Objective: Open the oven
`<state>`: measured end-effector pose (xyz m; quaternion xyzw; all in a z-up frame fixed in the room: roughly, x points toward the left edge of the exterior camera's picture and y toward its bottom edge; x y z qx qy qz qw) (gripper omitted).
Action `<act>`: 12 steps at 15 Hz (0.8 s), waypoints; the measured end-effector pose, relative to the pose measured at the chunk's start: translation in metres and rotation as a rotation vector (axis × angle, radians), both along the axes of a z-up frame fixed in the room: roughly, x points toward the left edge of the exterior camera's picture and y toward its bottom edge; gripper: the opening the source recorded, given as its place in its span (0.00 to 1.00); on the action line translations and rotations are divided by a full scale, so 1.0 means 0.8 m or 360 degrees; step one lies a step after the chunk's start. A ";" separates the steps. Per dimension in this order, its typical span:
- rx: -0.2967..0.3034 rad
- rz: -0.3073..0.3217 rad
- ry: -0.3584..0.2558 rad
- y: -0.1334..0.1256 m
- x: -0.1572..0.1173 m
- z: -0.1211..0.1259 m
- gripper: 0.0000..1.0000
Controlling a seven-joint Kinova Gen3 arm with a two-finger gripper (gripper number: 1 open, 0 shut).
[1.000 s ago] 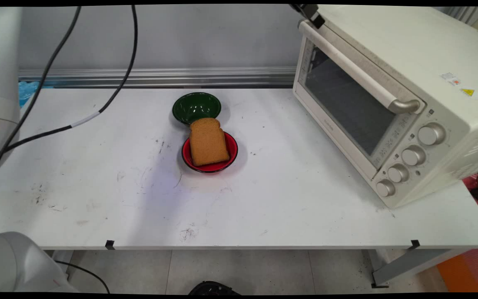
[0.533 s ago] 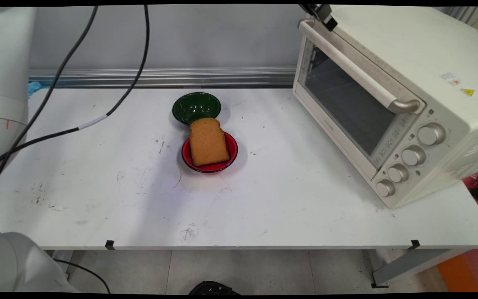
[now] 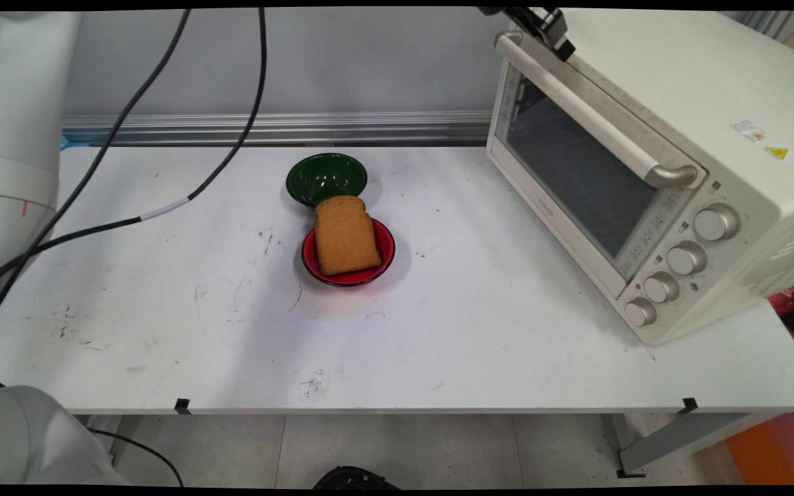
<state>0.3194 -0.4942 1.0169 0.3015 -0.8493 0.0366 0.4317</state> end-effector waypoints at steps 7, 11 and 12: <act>0.0034 0.0025 0.0018 -0.009 -0.018 -0.019 0.00; 0.0053 0.0028 0.0023 -0.008 -0.023 -0.029 0.00; 0.0057 0.0028 0.0024 -0.008 -0.024 -0.032 0.00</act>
